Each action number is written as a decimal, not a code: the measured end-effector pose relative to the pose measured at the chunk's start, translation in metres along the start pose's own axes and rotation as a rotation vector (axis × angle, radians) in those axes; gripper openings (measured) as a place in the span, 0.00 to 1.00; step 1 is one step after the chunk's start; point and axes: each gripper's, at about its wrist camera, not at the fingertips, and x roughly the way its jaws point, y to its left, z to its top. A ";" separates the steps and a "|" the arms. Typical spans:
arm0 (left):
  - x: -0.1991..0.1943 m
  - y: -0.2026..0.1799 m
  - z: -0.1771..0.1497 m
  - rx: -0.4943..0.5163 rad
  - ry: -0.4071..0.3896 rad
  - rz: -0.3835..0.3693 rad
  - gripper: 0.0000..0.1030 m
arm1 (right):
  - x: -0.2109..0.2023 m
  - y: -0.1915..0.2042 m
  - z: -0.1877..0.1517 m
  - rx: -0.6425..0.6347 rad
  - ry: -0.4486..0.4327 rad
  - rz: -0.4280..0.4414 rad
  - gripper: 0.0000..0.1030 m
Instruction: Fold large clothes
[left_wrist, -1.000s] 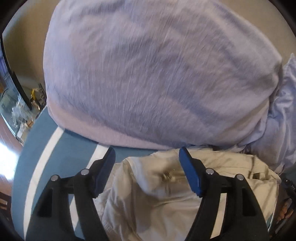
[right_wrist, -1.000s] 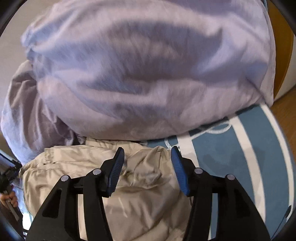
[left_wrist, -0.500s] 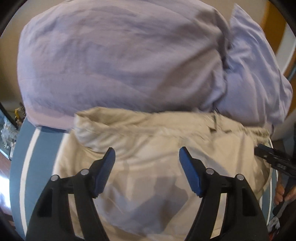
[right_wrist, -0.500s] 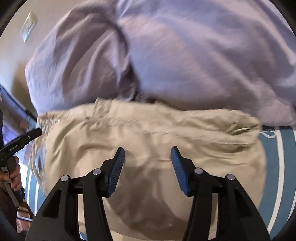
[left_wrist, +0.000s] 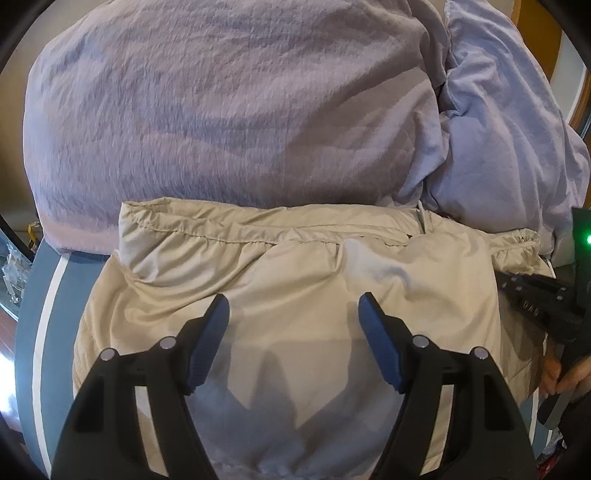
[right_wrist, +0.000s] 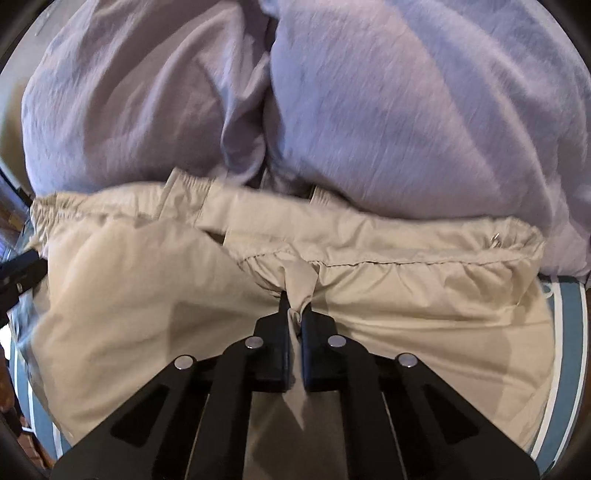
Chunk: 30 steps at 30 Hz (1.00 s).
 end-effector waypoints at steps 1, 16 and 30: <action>0.002 0.000 0.001 -0.004 -0.002 0.004 0.71 | -0.003 -0.002 0.006 0.015 -0.019 -0.004 0.04; 0.044 -0.003 0.009 -0.011 -0.026 0.118 0.77 | 0.024 -0.018 0.014 0.111 -0.030 -0.023 0.04; 0.101 0.002 0.016 -0.029 -0.018 0.185 0.80 | 0.047 -0.036 0.015 0.170 -0.048 0.017 0.25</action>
